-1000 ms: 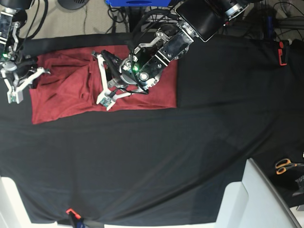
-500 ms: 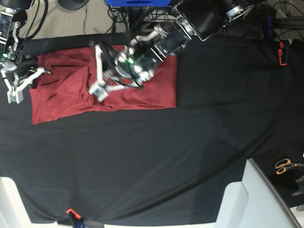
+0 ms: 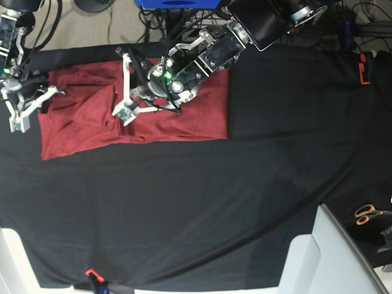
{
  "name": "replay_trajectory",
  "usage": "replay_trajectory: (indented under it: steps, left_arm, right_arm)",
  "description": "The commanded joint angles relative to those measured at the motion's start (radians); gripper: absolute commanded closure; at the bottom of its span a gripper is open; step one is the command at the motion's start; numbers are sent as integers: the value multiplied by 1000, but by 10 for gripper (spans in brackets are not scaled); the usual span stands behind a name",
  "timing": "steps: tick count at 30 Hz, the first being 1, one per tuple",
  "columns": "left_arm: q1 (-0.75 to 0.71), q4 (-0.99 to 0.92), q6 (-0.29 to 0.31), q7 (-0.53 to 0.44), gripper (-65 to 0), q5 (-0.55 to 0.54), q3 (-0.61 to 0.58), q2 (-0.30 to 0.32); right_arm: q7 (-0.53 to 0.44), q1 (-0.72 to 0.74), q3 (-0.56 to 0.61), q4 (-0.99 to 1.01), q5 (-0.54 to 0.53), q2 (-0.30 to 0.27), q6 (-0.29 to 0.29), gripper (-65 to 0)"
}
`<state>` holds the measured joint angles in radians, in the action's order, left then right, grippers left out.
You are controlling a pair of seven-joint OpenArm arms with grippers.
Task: Fold the T-shirt properly
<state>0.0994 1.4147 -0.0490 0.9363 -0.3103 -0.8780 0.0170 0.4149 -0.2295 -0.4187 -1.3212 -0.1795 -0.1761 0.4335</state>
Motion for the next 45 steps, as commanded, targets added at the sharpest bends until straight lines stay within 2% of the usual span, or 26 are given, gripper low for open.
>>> replay_trajectory:
  steps: [1,7,9,12,14,19,21,23,25,27,29,31,34,37,40,45]
  left_arm:
    - [15,22,4,-13,0,4,18,-15]
    - [16,120,4,-13,0,3,256,-15]
    - [9,193,4,-7,0,0,349,11]
    - [-34,288,4,2,0,-3,457,90]
    - [-82,328,5,14,0,-3,535,146]
    - [-332,375,16,-23,0,-3,820,320]
    - [-442,369,65,-84,0,-3,929,377]
    - [-548,351,153,-141,0,-3,1064,404]
    - [-637,338,234,-187,0,-3,1210,393]
    - [-692,335,324,-217,0,-3,1322,349]
    - [-712,335,404,-225,0,0,1410,301]
    - [-717,334,466,-225,0,7,1471,252]
    - [-717,334,496,-225,0,7,1509,211]
    - [-717,334,498,-225,0,7,1506,203]
    - [-715,309,498,-225,0,7,1506,205]
    - [-706,282,498,-225,0,7,1508,208]
  right_arm:
    - [-18,5,-6,-13,-8,-10,0,-15]
    - [-18,-28,16,-31,-8,-12,3,-15]
    - [-18,-46,57,-53,-8,-18,32,-15]
    - [-18,-74,94,-111,-8,-26,84,-15]
    - [-18,-86,106,-146,-7,-26,90,-15]
    - [-18,-129,126,-265,-7,-20,97,-17]
    - [-18,-143,185,-301,-7,-27,97,-21]
    - [-15,-147,241,-326,-7,-27,97,-23]
    - [19,-135,289,-327,-7,-27,97,-24]
    - [75,-89,334,-318,-7,-21,97,-42]
    - [137,-44,375,-317,-7,-20,97,-101]
    - [174,0,412,-314,-7,-20,97,-189]
    - [195,60,442,-301,-7,-18,97,-318]
    - [221,111,461,-265,-10,-18,97,-417]
    - [233,134,461,-203,-10,3,97,-416]
    - [229,161,461,-120,-12,20,97,-363]
